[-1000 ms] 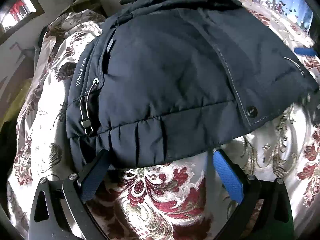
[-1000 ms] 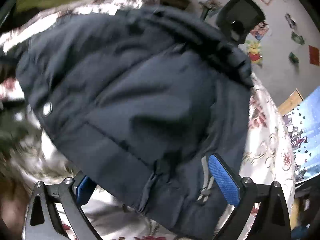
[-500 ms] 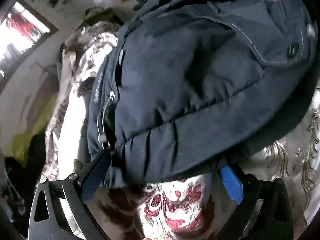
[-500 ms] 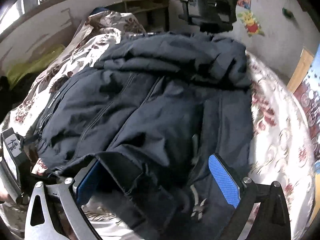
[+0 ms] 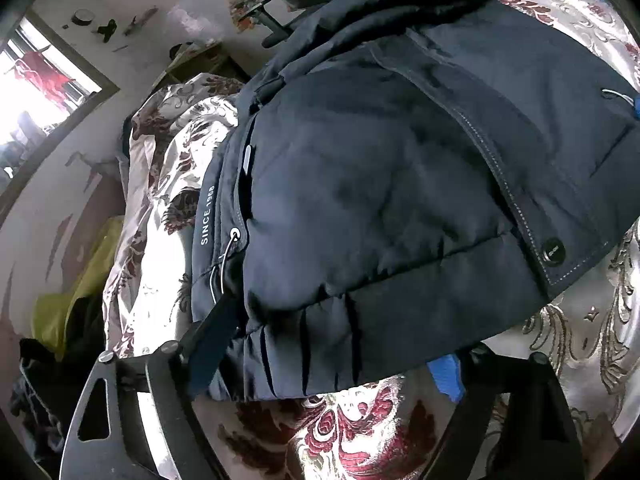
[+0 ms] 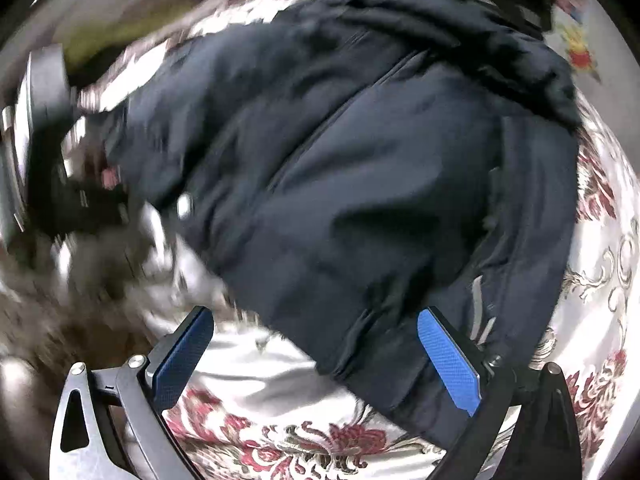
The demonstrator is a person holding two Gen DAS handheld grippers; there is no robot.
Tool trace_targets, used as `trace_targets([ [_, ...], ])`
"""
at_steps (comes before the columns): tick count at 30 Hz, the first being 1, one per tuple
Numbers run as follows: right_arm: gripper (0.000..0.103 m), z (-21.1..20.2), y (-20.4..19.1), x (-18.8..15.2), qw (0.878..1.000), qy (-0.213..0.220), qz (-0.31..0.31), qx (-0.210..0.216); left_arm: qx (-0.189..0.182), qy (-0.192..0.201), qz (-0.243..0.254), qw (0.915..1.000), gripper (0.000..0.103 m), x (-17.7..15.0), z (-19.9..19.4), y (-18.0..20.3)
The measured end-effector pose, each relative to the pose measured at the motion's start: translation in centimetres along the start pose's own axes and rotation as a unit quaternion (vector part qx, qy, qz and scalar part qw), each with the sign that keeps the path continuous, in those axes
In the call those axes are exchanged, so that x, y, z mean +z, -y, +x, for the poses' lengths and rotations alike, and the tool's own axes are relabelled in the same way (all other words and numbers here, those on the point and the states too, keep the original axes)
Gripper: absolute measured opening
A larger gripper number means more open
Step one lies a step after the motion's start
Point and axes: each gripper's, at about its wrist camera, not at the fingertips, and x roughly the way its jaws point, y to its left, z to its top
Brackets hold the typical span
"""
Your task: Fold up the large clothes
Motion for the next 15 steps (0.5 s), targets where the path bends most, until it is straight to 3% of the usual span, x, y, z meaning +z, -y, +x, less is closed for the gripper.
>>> trace_targets([
  [1, 0.102, 0.6, -0.6, -0.3, 1.0, -0.009, -0.012, -0.006, 0.0, 0.002, 0.001, 1.0, 0.079, 0.1, -0.1, 0.0],
  [5, 0.102, 2.6, -2.4, -1.0, 0.993, -0.013, -0.05, -0.102, -0.007, 0.009, -0.005, 0.9999, 0.073, 0.4, -0.6, -0.2],
  [7, 0.087, 3.1, -2.8, -1.3, 0.988, -0.01, -0.056, -0.142, -0.012, 0.014, -0.009, 0.9998, 0.069, 0.5, -0.8, -0.4],
  [9, 0.082, 3.3, -2.9, -1.6, 0.984, 0.0, -0.055, -0.169, -0.016, 0.017, -0.014, 0.9996, 0.066, 0.7, -1.1, -0.5],
  [11, 0.075, 3.1, -2.8, -1.8, 0.982, 0.007, -0.043, -0.185, -0.004, 0.023, -0.016, 0.9996, 0.046, 0.9, -1.2, -0.7],
  [15, 0.047, 2.1, -3.2, -2.2, 0.975, 0.029, -0.029, -0.219, -0.015, 0.026, -0.039, 0.9988, 0.046, 1.2, -1.2, -1.8],
])
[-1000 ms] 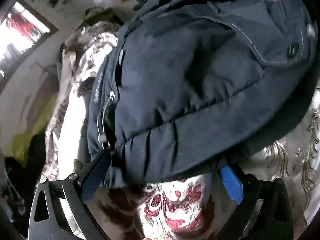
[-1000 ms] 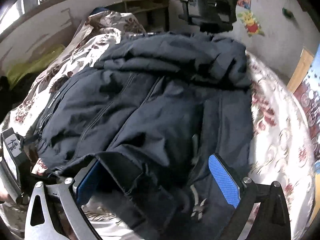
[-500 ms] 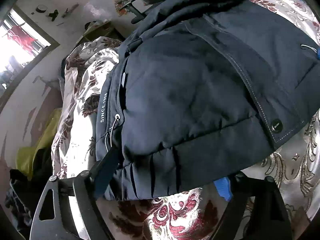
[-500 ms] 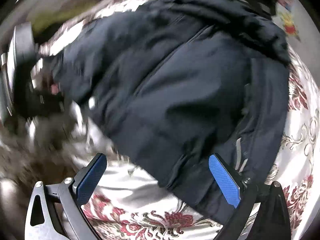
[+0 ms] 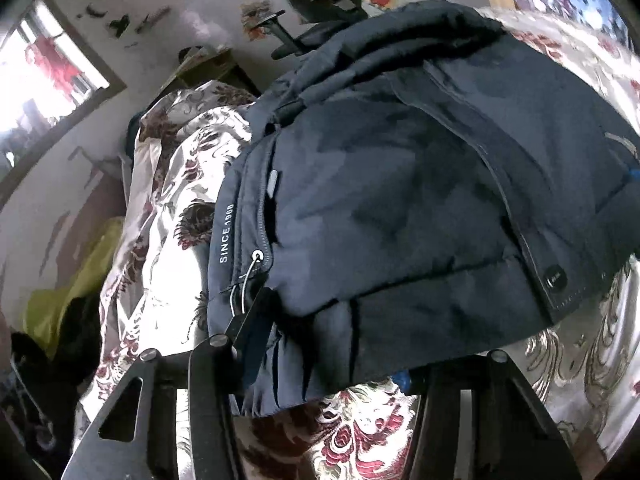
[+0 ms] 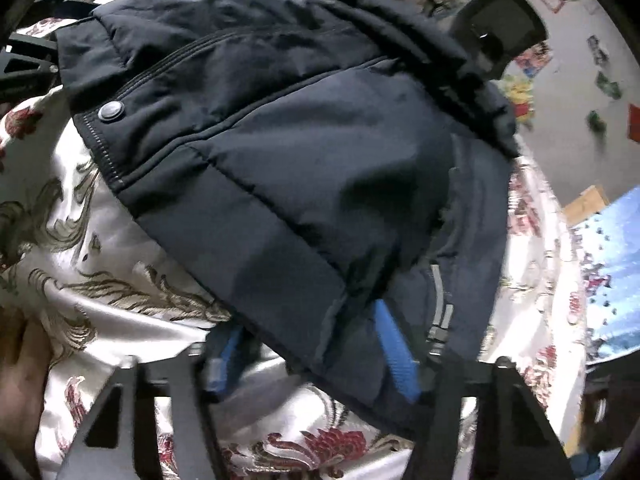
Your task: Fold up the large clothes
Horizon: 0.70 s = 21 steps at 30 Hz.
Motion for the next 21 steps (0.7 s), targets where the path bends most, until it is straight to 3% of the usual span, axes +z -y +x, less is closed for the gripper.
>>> trace_targets([
  [1, 0.039, -0.1, 0.3, 0.0, 1.0, 0.001, 0.01, -0.004, 0.001, 0.001, -0.003, 1.0, 0.045, 0.1, -0.1, -0.2],
  [7, 0.016, -1.4, 3.4, 1.7, 0.995, 0.028, 0.09, 0.015, -0.017, 0.016, -0.011, 0.9997, 0.035, 0.8, -1.0, -0.5],
  [12, 0.011, -4.1, 5.3, 3.3, 0.987, 0.074, 0.142, 0.016, -0.025, 0.035, -0.001, 0.9991, 0.026, 1.6, -2.2, -1.1],
  [14, 0.009, -4.7, 5.8, 3.7, 0.984, 0.084, 0.157, 0.02, -0.029, 0.037, 0.001, 0.9989, 0.016, 2.1, -2.7, -1.4],
  [21, 0.008, -8.2, 8.0, 4.5, 0.972, 0.139, 0.19, 0.006, -0.048, 0.069, -0.005, 0.9964, 0.009, 4.6, -5.3, -3.4],
])
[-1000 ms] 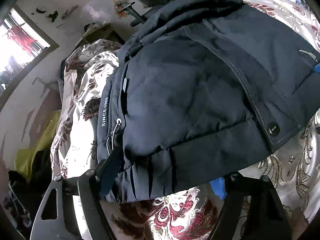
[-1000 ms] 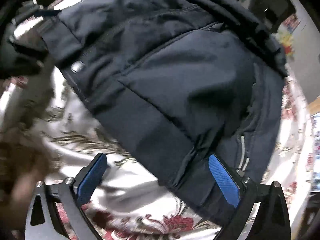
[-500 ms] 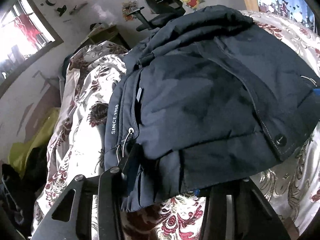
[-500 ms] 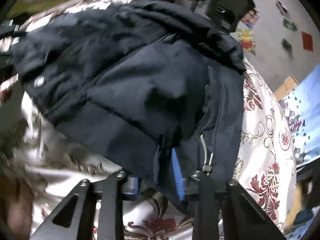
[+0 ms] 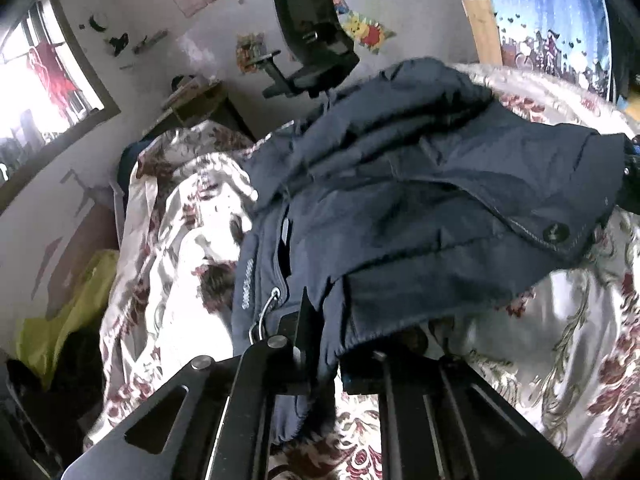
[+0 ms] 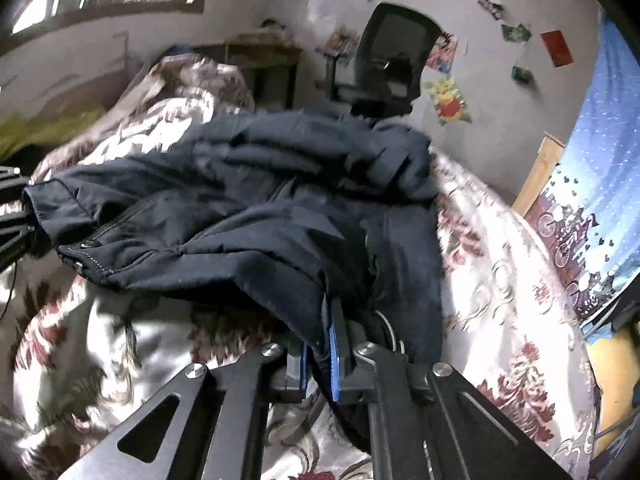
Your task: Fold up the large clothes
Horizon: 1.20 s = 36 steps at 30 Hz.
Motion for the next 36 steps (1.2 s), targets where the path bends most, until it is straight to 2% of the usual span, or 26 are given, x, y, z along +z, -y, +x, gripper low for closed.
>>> trace_targets([
  [6, 0.007, -0.8, 1.7, 4.2, 0.999, 0.038, 0.012, -0.003, -0.018, 0.008, -0.018, 0.9996, 0.008, 4.1, -1.0, -2.0],
  [14, 0.007, 0.3, 4.1, 9.9, 0.998, 0.058, 0.028, 0.02, -0.051, 0.003, -0.049, 0.9975, 0.007, 8.6, -0.6, -5.0],
  [24, 0.007, 3.1, 6.3, 15.6, 0.996, 0.075, 0.03, 0.04, -0.034, 0.036, -0.092, 0.9945, 0.007, 13.8, 1.6, -7.7],
  [31, 0.007, 5.2, 7.2, 18.4, 0.996, 0.079, 0.023, 0.041, -0.032, 0.06, -0.149, 0.9865, 0.007, 16.1, 3.1, -9.4],
  [36, 0.007, 6.2, 7.4, 19.7, 0.996, 0.082, 0.013, 0.042, -0.032, 0.061, -0.163, 0.9842, 0.007, 17.4, 3.8, -10.4],
])
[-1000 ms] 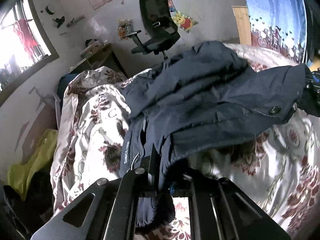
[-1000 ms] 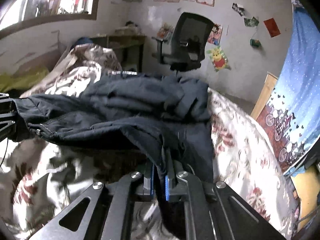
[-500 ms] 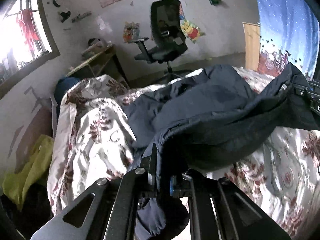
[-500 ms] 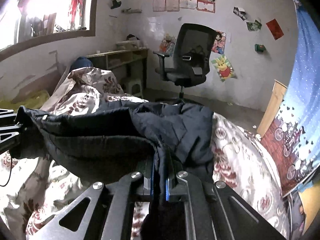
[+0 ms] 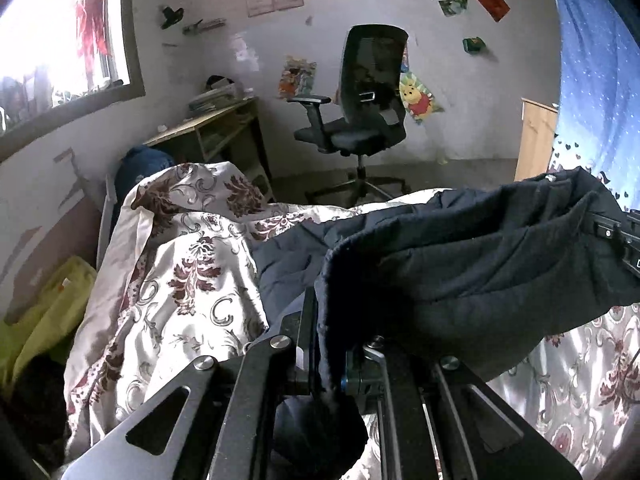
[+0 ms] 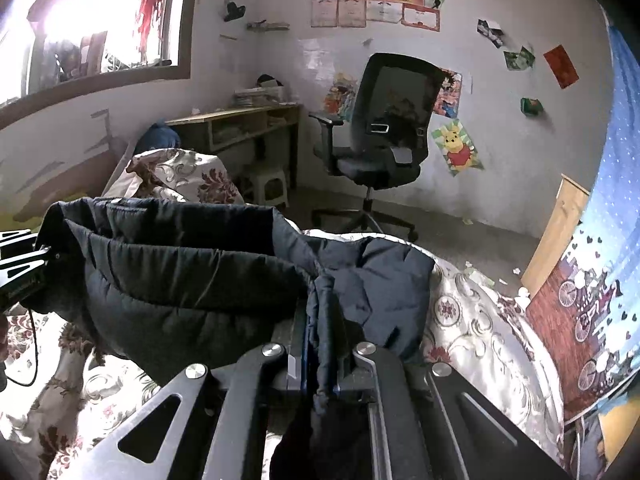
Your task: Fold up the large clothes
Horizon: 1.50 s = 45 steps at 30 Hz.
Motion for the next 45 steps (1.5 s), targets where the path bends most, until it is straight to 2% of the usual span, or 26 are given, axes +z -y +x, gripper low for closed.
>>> trace_targets([
  [9, 0.007, 1.8, 0.2, 1.6, 1.0, 0.003, -0.022, -0.005, 0.006, 0.002, -0.003, 1.0, 0.007, 1.4, 1.6, -0.4],
  [15, 0.007, 4.8, 0.6, 3.4, 1.0, -0.002, -0.026, -0.007, 0.011, -0.003, -0.006, 0.9999, 0.007, 2.9, 4.0, -1.1],
  [22, 0.007, 9.5, 1.5, 5.3, 0.999, -0.004, -0.034, -0.005, 0.026, 0.004, -0.004, 0.9996, 0.007, 4.5, 7.9, -2.0],
  [30, 0.007, 13.5, 2.2, 6.4, 0.999, -0.006, -0.052, -0.011, 0.034, 0.012, -0.026, 0.999, 0.007, 6.0, 12.9, -3.2],
  [38, 0.007, 18.1, 3.1, 6.9, 0.998, -0.02, -0.056, -0.018, 0.038, -0.011, -0.031, 0.9988, 0.006, 7.1, 17.8, -3.2],
  [45, 0.007, 21.4, 3.4, 6.8, 0.997, -0.032, -0.067, -0.026, 0.044, -0.014, -0.045, 0.9979, 0.006, 7.1, 21.3, -3.2],
])
